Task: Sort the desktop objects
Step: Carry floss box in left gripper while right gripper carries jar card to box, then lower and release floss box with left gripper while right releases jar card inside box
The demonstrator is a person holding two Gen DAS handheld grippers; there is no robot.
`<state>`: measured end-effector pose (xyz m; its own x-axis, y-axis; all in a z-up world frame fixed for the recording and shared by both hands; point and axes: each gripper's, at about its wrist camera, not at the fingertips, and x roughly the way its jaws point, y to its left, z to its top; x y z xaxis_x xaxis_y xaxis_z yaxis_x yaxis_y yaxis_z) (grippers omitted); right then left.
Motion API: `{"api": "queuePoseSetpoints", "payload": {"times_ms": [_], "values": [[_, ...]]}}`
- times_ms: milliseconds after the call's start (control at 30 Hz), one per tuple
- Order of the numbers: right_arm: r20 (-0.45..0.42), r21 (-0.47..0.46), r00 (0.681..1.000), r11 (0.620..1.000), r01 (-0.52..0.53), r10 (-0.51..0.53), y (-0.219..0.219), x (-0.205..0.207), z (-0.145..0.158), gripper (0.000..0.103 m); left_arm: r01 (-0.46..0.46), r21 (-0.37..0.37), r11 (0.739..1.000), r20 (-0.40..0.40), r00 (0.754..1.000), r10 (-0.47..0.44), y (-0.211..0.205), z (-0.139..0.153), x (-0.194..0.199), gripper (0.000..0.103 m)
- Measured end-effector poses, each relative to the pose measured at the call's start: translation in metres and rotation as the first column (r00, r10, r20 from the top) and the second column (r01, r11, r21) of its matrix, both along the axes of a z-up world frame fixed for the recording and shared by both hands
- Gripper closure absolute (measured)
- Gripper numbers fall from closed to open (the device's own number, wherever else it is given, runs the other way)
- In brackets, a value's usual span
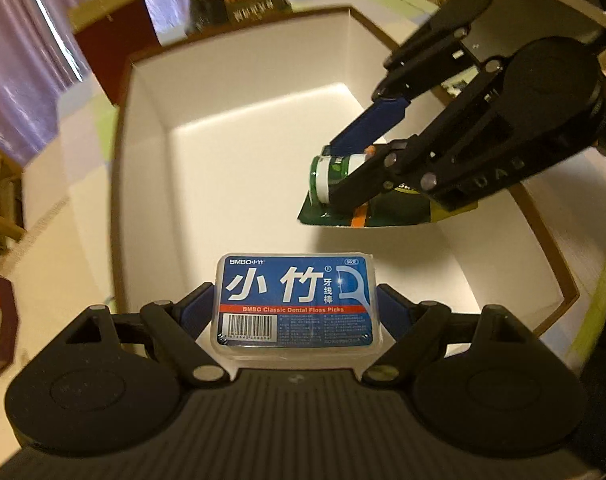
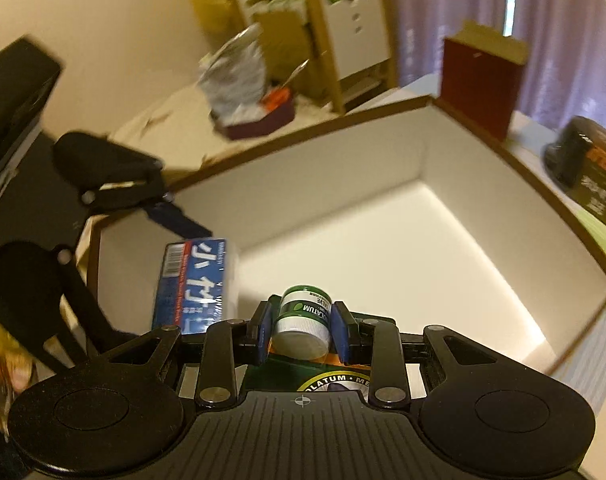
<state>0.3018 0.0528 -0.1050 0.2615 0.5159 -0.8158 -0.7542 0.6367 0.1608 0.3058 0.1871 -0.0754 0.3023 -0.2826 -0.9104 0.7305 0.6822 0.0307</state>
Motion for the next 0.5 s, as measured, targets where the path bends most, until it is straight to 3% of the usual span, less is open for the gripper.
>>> {"api": "queuePoseSetpoints", "payload": {"times_ms": [233, 400, 467, 500], "values": [[-0.029, -0.073, 0.999, 0.996, -0.043, 0.041, 0.004, 0.007, -0.011, 0.072, -0.007, 0.024, 1.0, -0.08, 0.997, 0.009, -0.005, -0.018, 0.009, 0.02], [-0.052, -0.117, 0.997, 0.992, -0.054, 0.049, 0.016, 0.01, -0.003, 0.071, -0.013, 0.035, 0.999, -0.109, 0.994, 0.017, -0.012, -0.026, 0.01, 0.02], [-0.04, -0.133, 0.997, 0.988, -0.077, 0.072, 0.016, 0.008, -0.001, 0.012, -0.016, 0.037, 0.999, -0.112, 0.994, 0.02, -0.012, -0.026, 0.009, 0.02], [-0.033, -0.14, 0.996, 0.986, -0.089, 0.085, 0.015, 0.007, 0.0, 0.012, -0.017, 0.037, 0.999, -0.113, 0.993, 0.021, -0.012, -0.026, 0.009, 0.02]]}}
